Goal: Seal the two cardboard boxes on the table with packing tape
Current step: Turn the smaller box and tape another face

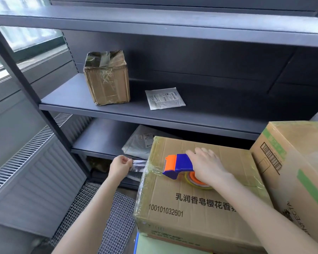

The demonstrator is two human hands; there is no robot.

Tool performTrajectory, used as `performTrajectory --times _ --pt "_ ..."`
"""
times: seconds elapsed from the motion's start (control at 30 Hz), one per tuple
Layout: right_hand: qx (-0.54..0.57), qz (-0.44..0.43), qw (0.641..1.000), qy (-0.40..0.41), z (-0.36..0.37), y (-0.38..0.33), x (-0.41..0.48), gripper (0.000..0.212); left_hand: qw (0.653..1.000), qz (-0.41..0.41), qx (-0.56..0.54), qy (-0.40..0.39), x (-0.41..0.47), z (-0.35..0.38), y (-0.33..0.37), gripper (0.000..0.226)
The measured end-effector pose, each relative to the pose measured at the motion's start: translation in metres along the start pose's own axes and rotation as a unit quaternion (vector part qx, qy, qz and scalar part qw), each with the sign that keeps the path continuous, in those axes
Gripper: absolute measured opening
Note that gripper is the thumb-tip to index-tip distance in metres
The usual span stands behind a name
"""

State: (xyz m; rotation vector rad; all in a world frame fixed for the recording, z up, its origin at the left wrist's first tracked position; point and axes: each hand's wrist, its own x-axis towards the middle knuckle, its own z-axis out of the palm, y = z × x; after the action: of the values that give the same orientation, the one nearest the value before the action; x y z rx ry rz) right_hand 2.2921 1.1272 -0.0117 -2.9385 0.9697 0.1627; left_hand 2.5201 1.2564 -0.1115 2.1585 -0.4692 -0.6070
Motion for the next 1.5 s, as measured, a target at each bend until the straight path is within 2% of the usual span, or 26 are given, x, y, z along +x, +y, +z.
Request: performTrajectory --times 0.1,0.17,0.27,0.37,0.43,0.57,0.63,0.7,0.8,0.93,1.13,1.5 --pt "-0.006 -0.004 1.000 0.001 0.001 -0.001 0.000 0.059 1.000 -0.002 0.021 -0.011 -0.017 0.024 -0.007 0.013" --pt "-0.018 -0.008 1.000 0.006 0.002 -0.001 0.001 0.058 0.999 -0.004 0.017 -0.043 -0.029 0.042 -0.008 0.003" --pt "-0.044 -0.018 0.999 0.009 0.005 -0.002 0.001 0.057 0.998 0.008 0.022 -0.066 -0.036 0.053 -0.006 0.012" --pt "-0.046 -0.023 0.999 0.015 0.007 -0.005 0.002 0.059 0.995 0.027 0.056 -0.074 -0.034 0.052 -0.007 0.011" --pt "-0.038 -0.020 0.999 0.016 0.007 -0.006 0.002 0.064 0.993 0.034 0.084 -0.071 -0.033 0.050 -0.009 0.008" --pt "-0.035 -0.040 0.998 0.021 0.006 0.000 0.003 0.073 0.989 0.019 0.138 -0.056 -0.031 0.042 -0.012 0.027" --pt "-0.033 -0.046 0.998 0.026 0.005 0.002 0.003 0.073 0.991 0.048 0.119 -0.030 -0.033 0.038 -0.005 0.013" --pt "-0.025 -0.044 0.998 0.029 0.005 0.003 0.003 0.072 0.994 0.070 0.081 -0.007 -0.035 0.036 0.009 0.030" --pt "-0.014 -0.039 0.999 0.032 0.006 0.004 0.004 0.069 0.995 0.058 0.072 -0.035 -0.039 0.037 0.037 0.044" --pt "-0.015 -0.037 0.999 0.035 0.006 0.004 0.004 0.071 0.979 0.054 0.189 -0.045 -0.052 0.056 0.047 0.040" --pt "-0.014 -0.058 0.998 0.037 0.002 0.000 0.001 0.071 0.983 0.077 0.162 -0.039 -0.047 0.051 0.037 0.035" --pt "0.010 -0.090 0.995 0.031 -0.002 -0.029 0.017 0.064 0.980 0.093 0.177 -0.014 -0.026 0.006 0.025 0.041"
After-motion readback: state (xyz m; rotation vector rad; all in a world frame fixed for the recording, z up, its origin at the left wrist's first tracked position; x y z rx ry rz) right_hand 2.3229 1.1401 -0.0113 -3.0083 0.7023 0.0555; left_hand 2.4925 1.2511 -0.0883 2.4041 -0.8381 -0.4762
